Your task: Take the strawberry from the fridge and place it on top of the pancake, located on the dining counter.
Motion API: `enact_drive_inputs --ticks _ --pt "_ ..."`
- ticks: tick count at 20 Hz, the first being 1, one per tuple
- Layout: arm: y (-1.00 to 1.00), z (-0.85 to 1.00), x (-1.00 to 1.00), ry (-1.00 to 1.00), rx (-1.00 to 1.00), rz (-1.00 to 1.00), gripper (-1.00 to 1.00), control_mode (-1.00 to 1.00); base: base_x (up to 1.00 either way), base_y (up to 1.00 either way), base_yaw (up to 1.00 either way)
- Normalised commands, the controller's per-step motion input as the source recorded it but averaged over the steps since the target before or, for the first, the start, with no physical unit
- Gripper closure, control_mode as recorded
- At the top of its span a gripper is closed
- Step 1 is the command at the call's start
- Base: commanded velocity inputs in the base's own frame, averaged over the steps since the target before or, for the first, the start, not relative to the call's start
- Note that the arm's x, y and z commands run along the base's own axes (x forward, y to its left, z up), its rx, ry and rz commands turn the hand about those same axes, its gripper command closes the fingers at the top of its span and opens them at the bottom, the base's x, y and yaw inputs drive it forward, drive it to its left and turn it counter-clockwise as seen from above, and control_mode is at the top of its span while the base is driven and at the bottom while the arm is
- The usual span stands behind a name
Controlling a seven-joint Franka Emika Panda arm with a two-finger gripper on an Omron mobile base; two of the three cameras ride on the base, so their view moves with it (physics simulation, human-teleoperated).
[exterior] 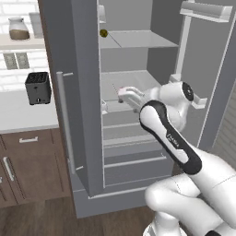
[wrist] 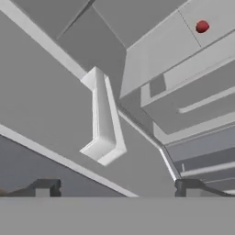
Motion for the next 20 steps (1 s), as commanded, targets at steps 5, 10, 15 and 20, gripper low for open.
enact_drive_inputs --ticks 5,10,15,20 --pt "0.13 0.04 0.76 0.13 0.17 0.0 -1.0 -1.0 0.0 0.0 0.0" --pt "0.19 0.0 0.82 0.08 0.23 0.0 -1.0 -1.0 0.0 0.0 0.0" --pt "0.24 0.0 0.69 0.06 0.24 0.0 -1.0 -1.0 0.0 0.0 0.0" --pt "0.5 0.0 0.48 0.16 0.14 0.0 -1.0 -1.0 0.0 0.0 0.0"
